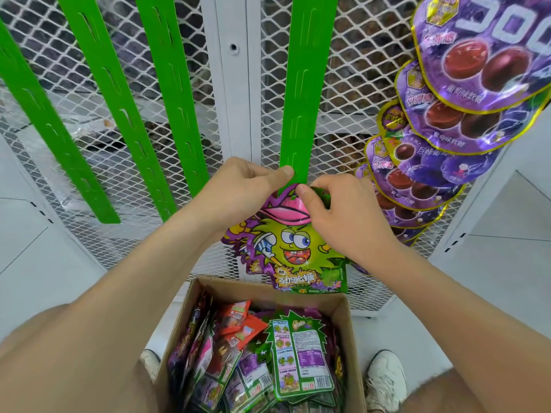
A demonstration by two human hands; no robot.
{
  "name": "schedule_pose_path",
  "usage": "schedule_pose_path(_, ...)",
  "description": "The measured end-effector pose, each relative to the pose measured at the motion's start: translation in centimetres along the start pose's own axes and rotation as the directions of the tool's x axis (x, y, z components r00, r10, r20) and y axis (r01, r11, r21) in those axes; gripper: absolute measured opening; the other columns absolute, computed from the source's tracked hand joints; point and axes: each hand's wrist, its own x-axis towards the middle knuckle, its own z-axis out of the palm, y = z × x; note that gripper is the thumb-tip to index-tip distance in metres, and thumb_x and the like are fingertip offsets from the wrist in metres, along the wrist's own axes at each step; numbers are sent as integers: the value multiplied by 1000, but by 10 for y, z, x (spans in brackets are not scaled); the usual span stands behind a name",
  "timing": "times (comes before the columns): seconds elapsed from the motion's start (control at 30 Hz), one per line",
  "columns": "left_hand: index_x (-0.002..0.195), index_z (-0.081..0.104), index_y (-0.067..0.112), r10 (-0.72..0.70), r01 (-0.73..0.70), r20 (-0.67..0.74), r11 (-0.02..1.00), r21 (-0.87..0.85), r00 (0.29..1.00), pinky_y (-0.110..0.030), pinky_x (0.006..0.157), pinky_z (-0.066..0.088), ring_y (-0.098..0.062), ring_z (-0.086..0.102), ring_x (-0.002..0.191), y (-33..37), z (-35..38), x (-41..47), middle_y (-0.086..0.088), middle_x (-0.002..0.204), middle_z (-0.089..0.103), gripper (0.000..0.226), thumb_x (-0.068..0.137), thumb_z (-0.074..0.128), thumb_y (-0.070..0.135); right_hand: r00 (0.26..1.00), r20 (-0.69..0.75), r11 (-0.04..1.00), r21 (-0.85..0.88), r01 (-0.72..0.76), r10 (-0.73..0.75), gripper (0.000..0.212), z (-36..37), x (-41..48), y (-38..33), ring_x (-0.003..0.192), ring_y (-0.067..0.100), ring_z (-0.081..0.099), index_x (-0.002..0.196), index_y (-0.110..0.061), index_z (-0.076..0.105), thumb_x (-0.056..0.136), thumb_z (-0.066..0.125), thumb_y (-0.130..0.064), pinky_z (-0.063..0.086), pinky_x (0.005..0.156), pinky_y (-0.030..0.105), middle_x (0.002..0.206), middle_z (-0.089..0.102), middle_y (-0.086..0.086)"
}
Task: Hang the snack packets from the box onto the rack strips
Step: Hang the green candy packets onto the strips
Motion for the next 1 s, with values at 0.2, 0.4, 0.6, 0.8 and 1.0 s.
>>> schedule_pose_path(0.2, 70, 70, 13, 188, -176, -37, 961, 213, 982, -26, 65, 43, -9, 39, 49, -13, 0, 1, 11, 45, 35, 49, 105, 60, 48, 997, 71, 997, -65, 46, -41, 39, 2, -1, 11, 70, 34, 58, 75, -19, 66, 104, 57, -42, 47, 71, 45, 65, 59, 2)
schedule_pose_path(0.4, 107, 69, 25, 506, -360, -57, 684, 634, 860, -44, 86, 50, -24, 59, 96, -33, 7, 4, 4, 96, 64, 8, 100, 67, 25, 995, -73, 989, -139, 52, -62, 18, -5, -5, 10, 92, 23, 65, 103, -19, 70, 93, 73, -33, 52, 82, 40, 97, 69, 1)
schedule_pose_path(0.6, 96, 51, 20, 579, -285, -223, 655, 700, 784, -40, 68, 39, -26, 51, 88, -42, 24, -28, 2, 92, 54, 31, 80, 75, 10, 987, 51, 988, 19, 154, -154, 15, -16, -20, 6, 69, 10, 61, 78, -22, 62, 78, 73, -13, 52, 71, 32, 71, 63, -10)
schedule_pose_path(0.8, 118, 64, 15, -300, -351, 512, 456, 818, 805, -40, 72, 54, -30, 65, 97, -120, 100, -32, -6, 108, 63, 42, 91, 72, 47, 524, 851, 957, -159, 241, 10, 18, -7, -42, 26, 60, -3, 55, 90, -19, 75, 92, 74, -36, 42, 60, 11, 67, 64, -15)
schedule_pose_path(1.0, 135, 52, 8, -391, -495, 604, 349, 796, 695, -47, 89, 51, -38, 63, 113, -206, 179, -73, -15, 131, 59, 77, 87, 70, 65, 435, 899, 958, -171, 230, 56, 28, 16, -41, 47, 79, 20, 67, 90, -12, 75, 95, 69, -38, 60, 77, 40, 84, 74, 0)
